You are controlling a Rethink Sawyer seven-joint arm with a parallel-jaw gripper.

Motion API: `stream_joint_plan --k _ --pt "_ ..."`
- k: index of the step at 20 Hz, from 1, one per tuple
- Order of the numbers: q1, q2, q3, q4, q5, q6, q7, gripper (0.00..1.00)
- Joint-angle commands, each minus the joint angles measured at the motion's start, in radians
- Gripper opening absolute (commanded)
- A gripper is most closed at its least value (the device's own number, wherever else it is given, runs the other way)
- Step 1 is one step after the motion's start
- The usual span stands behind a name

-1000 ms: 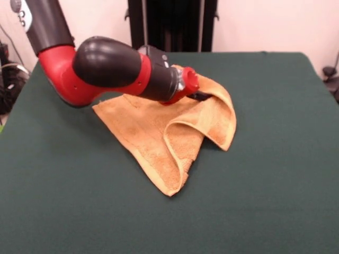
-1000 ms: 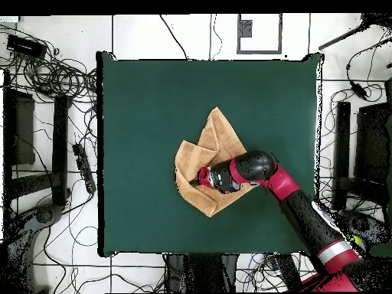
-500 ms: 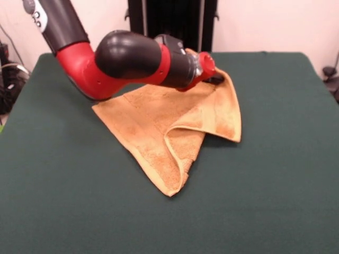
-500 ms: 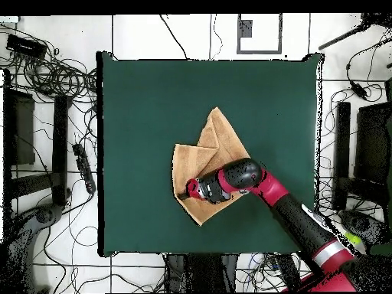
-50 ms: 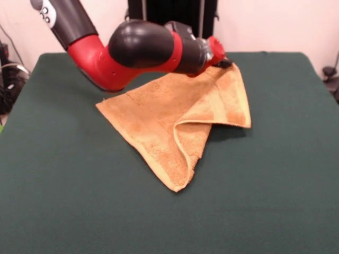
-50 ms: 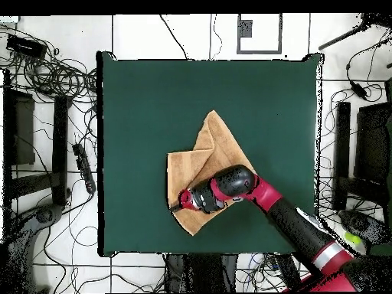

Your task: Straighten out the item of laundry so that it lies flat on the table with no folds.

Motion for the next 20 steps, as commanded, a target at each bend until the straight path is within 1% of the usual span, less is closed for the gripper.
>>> stream_joint_plan --k 1,5,8,12,15,17,20 --pt "0.050 -0.035 -0.027 0.052 0.083 0.015 0.054 0.00" --pt "0.046 -0.048 -0.036 0.081 0.091 -0.005 0.047 0.00" --pt "0.055 -0.050 -0.044 0.068 0.103 0.002 0.043 0.00" --pt "0.050 -0.091 -0.040 0.075 0.114 0.021 0.034 0.00" --pt "0.047 -0.115 -0.054 0.009 0.092 0.007 0.009 0.00" --pt "0.056 -0.116 -0.073 -0.068 0.046 -0.003 -0.035 0.00" --pt "0.065 -0.127 -0.095 -0.135 0.016 -0.008 -0.053 0.00"
